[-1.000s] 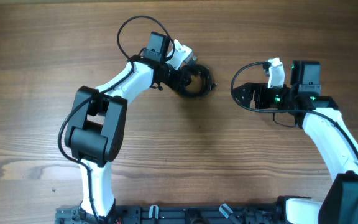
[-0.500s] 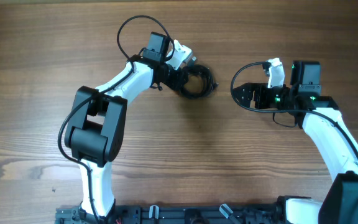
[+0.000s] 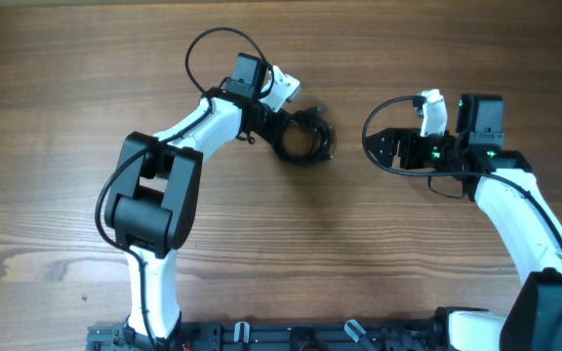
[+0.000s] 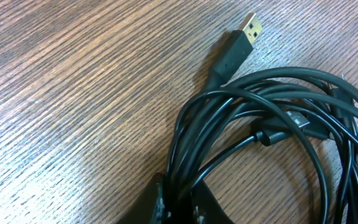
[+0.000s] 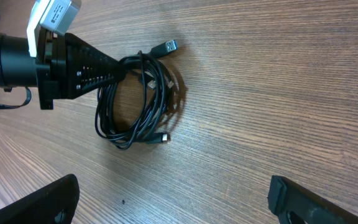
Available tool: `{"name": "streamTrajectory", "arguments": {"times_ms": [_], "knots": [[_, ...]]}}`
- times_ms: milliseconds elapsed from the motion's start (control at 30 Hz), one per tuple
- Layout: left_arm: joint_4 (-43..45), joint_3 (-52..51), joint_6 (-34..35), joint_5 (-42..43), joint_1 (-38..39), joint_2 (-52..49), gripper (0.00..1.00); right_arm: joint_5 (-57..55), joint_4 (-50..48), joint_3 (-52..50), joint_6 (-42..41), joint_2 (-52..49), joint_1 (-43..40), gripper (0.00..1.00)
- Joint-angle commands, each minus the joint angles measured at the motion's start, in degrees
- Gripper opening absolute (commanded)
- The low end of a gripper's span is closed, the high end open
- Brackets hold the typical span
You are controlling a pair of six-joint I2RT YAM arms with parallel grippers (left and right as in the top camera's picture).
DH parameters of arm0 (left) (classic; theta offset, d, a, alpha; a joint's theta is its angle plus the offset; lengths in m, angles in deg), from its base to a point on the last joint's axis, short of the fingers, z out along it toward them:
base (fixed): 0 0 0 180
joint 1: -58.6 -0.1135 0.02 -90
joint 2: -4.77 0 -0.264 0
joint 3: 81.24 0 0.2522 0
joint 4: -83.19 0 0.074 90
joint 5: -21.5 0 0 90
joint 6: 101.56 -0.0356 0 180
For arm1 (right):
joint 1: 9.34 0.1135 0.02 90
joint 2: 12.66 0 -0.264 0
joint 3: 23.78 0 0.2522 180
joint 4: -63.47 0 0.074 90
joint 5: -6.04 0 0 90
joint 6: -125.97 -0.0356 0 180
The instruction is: Untangle cables
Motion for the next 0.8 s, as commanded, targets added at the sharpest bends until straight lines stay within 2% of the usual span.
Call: {"name": "streamTrajectory", "arguments": {"times_ms": [0, 267, 533, 600, 700, 767], "knots": [[-1.3, 0.4, -0.1, -0.2, 0.2, 1.8, 0.08, -0.5, -0.3, 0.4, -0.4, -0.4, 0.1, 1.0], [-2.2, 0.4, 1.4, 0.1, 0.2, 14.7, 0.09, 0.8, 0.2, 0.4, -0.6, -0.4, 0.2, 1.0], [-4.2, 0.4, 1.9, 8.1, 0.1, 20.7, 0.1, 15.8, -3.8, 0.4, 3.7, -0.4, 0.8, 0.99], [-4.2, 0.4, 3.2, 10.1, 0.1, 21.7, 0.11, 16.0, -5.8, 0.4, 2.6, -0.5, 2.1, 0.94], [-4.3, 0.4, 4.8, 13.8, 0.2, 23.6, 0.12, 14.4, -8.0, 0.4, 2.5, -1.0, 5.0, 0.8], [-4.3, 0.4, 7.4, 14.1, 0.2, 25.4, 0.12, 9.3, -9.6, 0.4, 0.6, -1.5, 7.9, 0.73]]}}
